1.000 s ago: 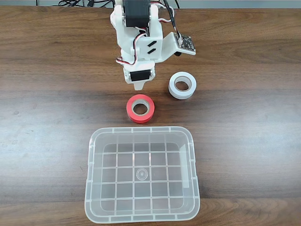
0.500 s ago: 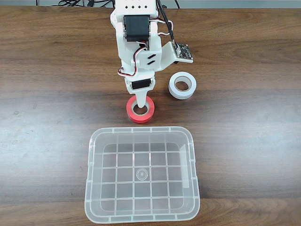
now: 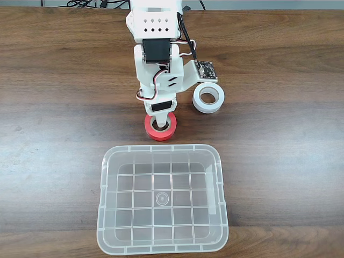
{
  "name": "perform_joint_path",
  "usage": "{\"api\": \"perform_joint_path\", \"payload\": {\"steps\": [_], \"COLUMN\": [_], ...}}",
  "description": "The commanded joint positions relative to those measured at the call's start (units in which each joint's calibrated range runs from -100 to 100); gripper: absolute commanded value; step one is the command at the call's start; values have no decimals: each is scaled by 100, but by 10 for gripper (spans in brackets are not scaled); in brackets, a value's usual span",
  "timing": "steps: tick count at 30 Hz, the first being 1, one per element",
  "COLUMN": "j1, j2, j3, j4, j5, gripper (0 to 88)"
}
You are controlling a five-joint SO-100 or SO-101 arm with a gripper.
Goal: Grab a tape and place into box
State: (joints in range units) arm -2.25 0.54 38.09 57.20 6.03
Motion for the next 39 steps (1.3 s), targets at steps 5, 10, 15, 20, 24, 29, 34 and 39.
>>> {"api": "perform_joint_path", "payload": {"steps": [5, 10, 15, 20, 24, 29, 34, 39], "j1": [43, 43, 43, 43, 43, 43, -9, -31], "j2": [106, 26, -634, -1639, -2396, -3168, -3232, -2508], "j3": [-423, -502, -502, -502, -502, -896, -2341, -3760], "j4": [-164, -95, 230, 795, 1172, 1540, 1763, 1720], "j5": [19, 19, 25, 25, 25, 25, -18, -33], "gripper": [53, 53, 53, 53, 56, 56, 57, 57]}}
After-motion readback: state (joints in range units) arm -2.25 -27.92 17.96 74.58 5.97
